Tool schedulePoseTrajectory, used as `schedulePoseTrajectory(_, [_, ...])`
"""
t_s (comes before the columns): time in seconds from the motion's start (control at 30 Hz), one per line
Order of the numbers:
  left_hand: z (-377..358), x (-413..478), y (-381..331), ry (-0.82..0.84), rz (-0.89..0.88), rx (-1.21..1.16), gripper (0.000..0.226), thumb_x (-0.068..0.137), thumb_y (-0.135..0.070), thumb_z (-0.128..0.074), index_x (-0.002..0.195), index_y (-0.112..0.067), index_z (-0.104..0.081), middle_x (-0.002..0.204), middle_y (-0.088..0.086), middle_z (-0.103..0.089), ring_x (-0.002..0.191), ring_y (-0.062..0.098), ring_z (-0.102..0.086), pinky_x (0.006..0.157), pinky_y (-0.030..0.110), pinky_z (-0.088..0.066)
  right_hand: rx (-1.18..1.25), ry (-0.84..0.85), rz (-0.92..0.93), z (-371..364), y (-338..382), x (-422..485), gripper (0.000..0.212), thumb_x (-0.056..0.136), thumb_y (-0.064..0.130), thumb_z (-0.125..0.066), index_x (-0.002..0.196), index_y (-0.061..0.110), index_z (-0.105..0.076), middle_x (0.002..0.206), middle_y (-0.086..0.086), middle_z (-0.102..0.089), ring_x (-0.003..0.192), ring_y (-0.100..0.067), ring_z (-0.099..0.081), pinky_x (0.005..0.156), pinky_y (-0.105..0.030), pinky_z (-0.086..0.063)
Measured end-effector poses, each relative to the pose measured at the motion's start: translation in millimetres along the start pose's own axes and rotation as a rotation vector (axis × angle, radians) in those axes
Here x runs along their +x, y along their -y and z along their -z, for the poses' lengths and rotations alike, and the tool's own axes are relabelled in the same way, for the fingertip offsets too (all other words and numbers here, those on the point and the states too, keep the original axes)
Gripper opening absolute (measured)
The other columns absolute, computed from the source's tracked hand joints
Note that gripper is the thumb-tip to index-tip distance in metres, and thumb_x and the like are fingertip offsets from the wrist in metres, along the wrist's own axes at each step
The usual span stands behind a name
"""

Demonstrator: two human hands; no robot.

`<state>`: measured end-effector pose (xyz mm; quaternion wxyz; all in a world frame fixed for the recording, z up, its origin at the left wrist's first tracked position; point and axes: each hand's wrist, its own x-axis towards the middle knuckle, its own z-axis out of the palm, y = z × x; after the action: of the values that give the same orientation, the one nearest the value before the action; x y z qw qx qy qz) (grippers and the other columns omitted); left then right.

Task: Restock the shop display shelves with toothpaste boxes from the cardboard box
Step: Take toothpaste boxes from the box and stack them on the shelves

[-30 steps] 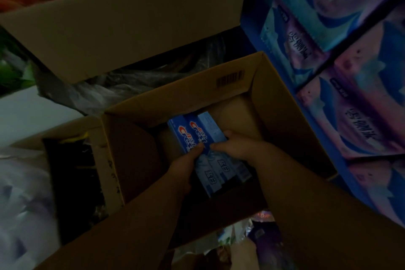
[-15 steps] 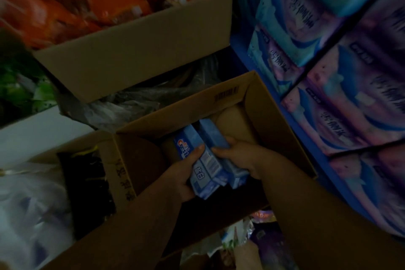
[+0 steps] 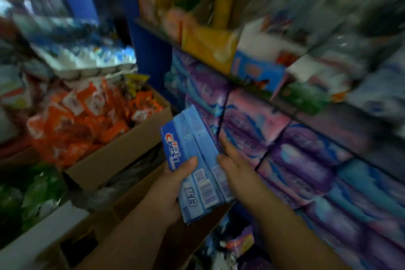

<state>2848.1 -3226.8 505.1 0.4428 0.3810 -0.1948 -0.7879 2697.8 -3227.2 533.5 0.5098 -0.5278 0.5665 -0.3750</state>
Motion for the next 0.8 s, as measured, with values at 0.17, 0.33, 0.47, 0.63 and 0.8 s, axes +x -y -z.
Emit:
schedulePoseTrajectory(0.17, [-106.3, -40.6, -48.8, 0.246, -0.121, 0.038, 0.054, 0.080, -0.015, -0.060, 0.134, -0.017, -0.051, 0.124, 0.020, -0.064, 0.103, 0.036, -0.067, 0.085, 0.055, -0.054, 0.066, -0.135, 0.206, 66.4, 105.1, -62.6, 0.057, 0.083, 0.032, -0.066, 0.130, 0.047, -0.038, 0.140, 0.016, -0.048, 0.125, -0.004, -0.051, 0.108, -0.033, -0.040])
schedulePoseTrajectory(0.33, [-199.4, -79.5, -68.3, 0.435, -0.203, 0.122, 0.059, 0.077, -0.019, -0.061, 0.135, -0.015, -0.050, 0.126, 0.019, -0.063, 0.099, 0.033, -0.069, 0.079, 0.052, -0.057, 0.054, -0.251, 0.378, 118.0, 175.0, -126.4, 0.042, 0.092, 0.006, -0.058, 0.121, 0.034, -0.049, 0.121, 0.014, -0.062, 0.103, 0.003, -0.060, 0.096, -0.020, -0.048])
schedulePoseTrajectory(0.47, [-249.2, -110.9, -62.3, 0.562, -0.253, 0.156, 0.056, 0.079, -0.017, -0.064, 0.134, -0.015, -0.051, 0.126, 0.020, -0.062, 0.100, 0.036, -0.068, 0.078, 0.053, -0.056, 0.094, -0.336, 0.431, 146.4, 193.1, -177.0, 0.038, 0.091, 0.008, -0.060, 0.118, 0.034, -0.055, 0.104, 0.016, -0.072, 0.094, -0.003, -0.067, 0.084, -0.023, -0.053])
schedulePoseTrajectory(0.63, [-300.6, -148.4, -35.9, 0.662, -0.266, 0.166, 0.050, 0.079, -0.014, -0.062, 0.128, -0.014, -0.056, 0.114, 0.018, -0.069, 0.089, 0.034, -0.072, 0.073, 0.052, -0.058, 0.139, -0.388, 0.435, 184.3, 203.4, -242.6, 0.043, 0.092, 0.003, -0.057, 0.125, 0.029, -0.051, 0.093, 0.005, -0.074, 0.082, -0.012, -0.070, 0.075, -0.027, -0.058])
schedulePoseTrajectory(0.8, [-360.7, -184.1, 0.9, 0.714, -0.264, 0.202, 0.053, 0.077, -0.016, -0.062, 0.129, -0.016, -0.054, 0.115, 0.020, -0.068, 0.090, 0.037, -0.071, 0.074, 0.058, -0.055, 0.082, -0.462, 0.432, 231.8, 216.0, -313.3, 0.048, 0.092, 0.003, -0.057, 0.134, 0.025, -0.046, 0.112, -0.003, -0.070, 0.095, -0.021, -0.069, 0.081, -0.038, -0.057])
